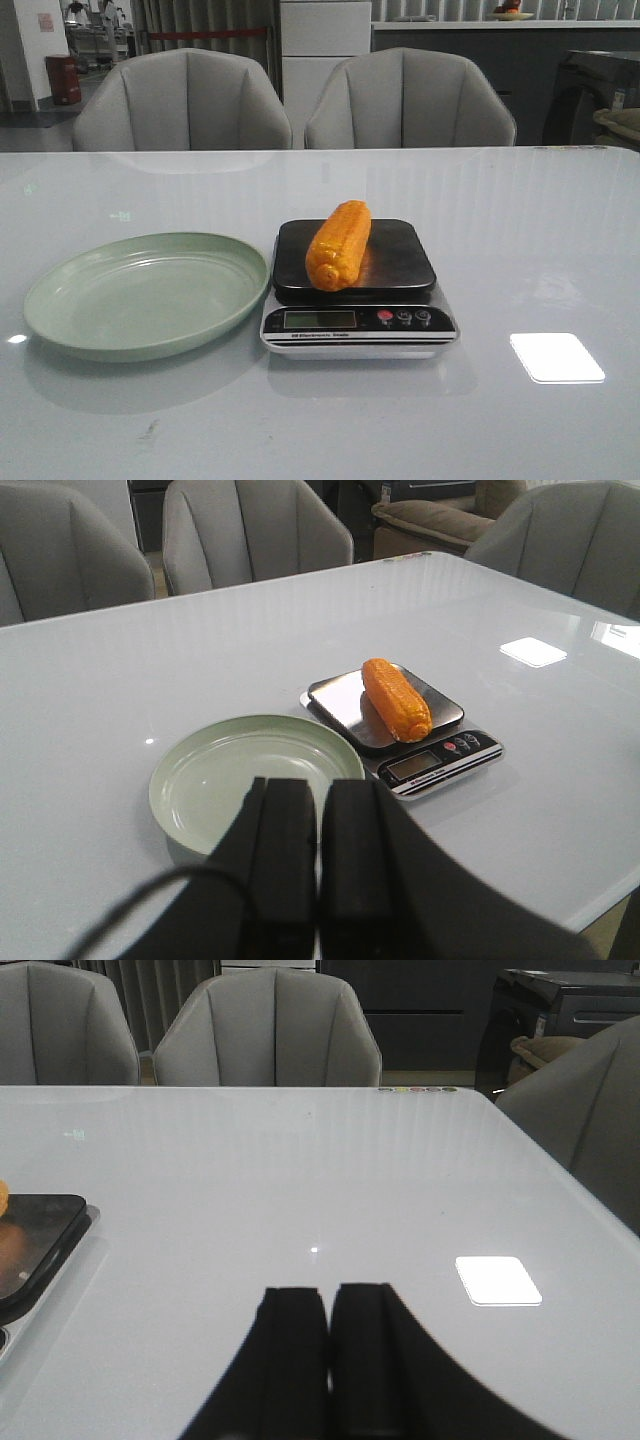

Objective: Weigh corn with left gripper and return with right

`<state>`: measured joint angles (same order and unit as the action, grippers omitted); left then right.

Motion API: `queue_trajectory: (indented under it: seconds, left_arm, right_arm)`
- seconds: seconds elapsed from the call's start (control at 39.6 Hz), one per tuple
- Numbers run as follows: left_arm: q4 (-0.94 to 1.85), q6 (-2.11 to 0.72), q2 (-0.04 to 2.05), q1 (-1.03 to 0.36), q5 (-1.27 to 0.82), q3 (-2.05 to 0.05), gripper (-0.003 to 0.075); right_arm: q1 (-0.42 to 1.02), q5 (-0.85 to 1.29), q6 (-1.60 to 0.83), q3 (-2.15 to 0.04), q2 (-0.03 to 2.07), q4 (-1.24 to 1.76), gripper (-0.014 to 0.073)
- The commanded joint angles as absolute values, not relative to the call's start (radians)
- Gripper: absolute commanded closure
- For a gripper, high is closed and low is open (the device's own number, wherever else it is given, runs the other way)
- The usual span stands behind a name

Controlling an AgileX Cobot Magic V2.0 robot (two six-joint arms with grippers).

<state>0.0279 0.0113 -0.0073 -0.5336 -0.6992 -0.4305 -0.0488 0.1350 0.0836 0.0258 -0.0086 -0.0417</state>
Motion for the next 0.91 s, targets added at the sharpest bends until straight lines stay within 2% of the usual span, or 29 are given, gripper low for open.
queue_trajectory:
  seconds: [0.0,0.15,0.33,0.4,0.63,0.88]
  left_arm:
    - [0.028,0.012,-0.025,-0.534,-0.602,-0.452,0.0607]
    - [0.028,0.012,-0.025,-0.534,-0.612,-0.448,0.0607]
    - [0.028,0.012,-0.025,-0.534,-0.612,-0.448,0.0607]
    - [0.028,0.012,-0.025,-0.534,-0.612,-0.448,0.0607]
    - [0.028,0.012,-0.025,-0.534,-0.612,-0.448,0.0607]
    - [0.028,0.012,-0.025,-0.534,-0.612,-0.448,0.0607]
  right_arm:
    - [-0.049,0.061,0.086,0.036,-0.028,-0.056,0.0435]
    - [-0.049,0.005,0.086,0.036,-0.028,-0.056,0.0435]
    - [-0.049,-0.253,0.086,0.033,-0.028,-0.055,0.0435]
    - [-0.049,-0.292,0.088,0.009,-0.028,-0.055,0.0435]
    - [-0.049,-0.149,0.088,-0.179,0.122,-0.055,0.0435]
    - [-0.049,0.187,0.088,-0.391,0.360,-0.048,0.0435]
